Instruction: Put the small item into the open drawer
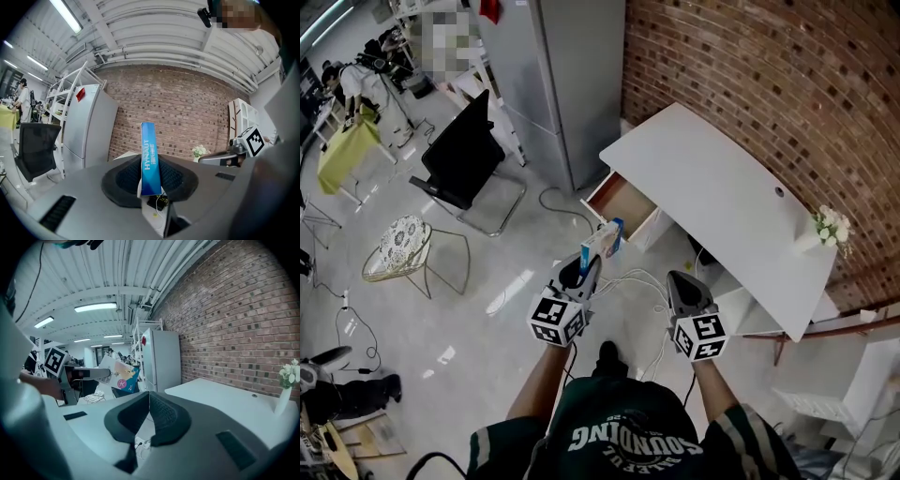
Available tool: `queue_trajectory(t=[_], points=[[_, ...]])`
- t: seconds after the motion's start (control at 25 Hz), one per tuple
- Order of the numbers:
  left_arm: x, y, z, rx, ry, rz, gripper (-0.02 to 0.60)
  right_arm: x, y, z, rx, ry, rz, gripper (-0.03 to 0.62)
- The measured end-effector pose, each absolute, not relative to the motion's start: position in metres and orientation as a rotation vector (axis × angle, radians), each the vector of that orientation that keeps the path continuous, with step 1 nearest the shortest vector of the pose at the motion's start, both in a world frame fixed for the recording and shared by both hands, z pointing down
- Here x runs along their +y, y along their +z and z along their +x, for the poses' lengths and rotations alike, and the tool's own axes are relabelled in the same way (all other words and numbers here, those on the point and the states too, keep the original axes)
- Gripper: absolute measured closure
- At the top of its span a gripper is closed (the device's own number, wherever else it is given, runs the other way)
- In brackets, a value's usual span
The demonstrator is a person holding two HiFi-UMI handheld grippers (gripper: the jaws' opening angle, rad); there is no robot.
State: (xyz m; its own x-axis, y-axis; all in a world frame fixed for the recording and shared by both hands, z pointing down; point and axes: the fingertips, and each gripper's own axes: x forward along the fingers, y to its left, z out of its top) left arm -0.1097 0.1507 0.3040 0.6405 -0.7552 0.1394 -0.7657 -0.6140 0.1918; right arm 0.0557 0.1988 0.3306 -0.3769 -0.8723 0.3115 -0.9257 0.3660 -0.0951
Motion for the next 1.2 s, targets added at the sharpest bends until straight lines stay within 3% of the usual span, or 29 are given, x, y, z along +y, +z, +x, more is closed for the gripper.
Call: queue_trajectory(t=[1.2], points=[[-0.037,0.337,-0.089,-1.168,0.150,2.606,0.494,0.012,0.364,0.070,-2.390,0.485,1.634,0.569]])
